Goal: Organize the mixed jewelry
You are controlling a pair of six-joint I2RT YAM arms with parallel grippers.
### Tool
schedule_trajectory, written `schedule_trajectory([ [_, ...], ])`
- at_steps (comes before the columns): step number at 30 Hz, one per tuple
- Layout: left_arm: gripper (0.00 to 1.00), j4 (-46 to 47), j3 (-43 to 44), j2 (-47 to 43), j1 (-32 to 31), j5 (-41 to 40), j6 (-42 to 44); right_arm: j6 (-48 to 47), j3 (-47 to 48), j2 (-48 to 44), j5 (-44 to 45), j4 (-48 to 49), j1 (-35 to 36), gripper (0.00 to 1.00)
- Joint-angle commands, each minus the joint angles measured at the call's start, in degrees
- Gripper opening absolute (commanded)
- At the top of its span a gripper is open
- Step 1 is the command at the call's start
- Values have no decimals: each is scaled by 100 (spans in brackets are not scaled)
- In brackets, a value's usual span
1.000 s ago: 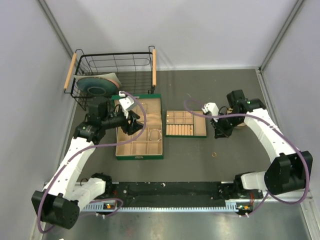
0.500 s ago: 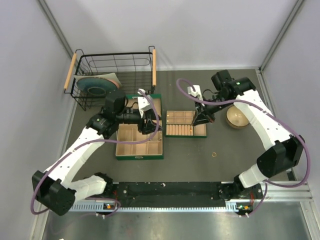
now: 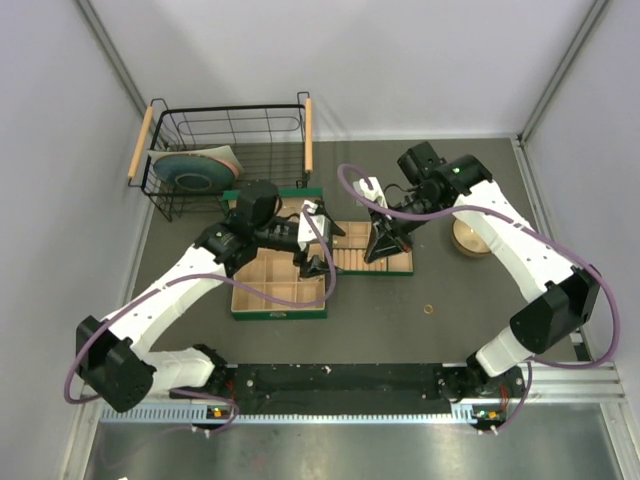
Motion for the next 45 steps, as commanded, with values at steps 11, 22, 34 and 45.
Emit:
schedule_trajectory([
  [11,84,671,235,179,-476,230,445,189,428,175,-453,-1599,318,0],
  [22,66,680,288,170,-582,159,366,233,481,228,-435,-1599,353,0],
  [34,51,654,271,214,-670,203,392,285,481,237,-391,-1599,336,0],
  [45,46,513,191,214,-722,308,550,329,507,193,-374,-1599,336,0],
])
